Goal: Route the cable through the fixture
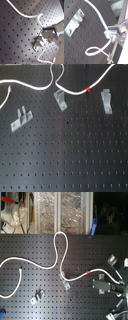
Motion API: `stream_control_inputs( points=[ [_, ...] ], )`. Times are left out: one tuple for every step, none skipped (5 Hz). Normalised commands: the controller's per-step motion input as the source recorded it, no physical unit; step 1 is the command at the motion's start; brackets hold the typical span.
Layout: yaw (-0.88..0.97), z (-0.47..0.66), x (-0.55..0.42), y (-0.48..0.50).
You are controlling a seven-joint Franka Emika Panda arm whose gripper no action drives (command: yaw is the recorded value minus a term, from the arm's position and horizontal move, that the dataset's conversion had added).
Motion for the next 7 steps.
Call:
stream_control_inputs(
  points=[
    [-0.33, 0.03, -0.015, 0.094],
    [0.00, 0.00, 0.000, 0.000],
    [-0.32, 0.33, 0.027, 0.005],
    [-0.27, 0.40, 0.005, -0.015],
    [-0.28, 0.32, 0.004, 0.005],
    [-0.14, 0.15, 0.001, 0.004],
    [0.00, 0.18, -0.100, -0.033]
  ],
)
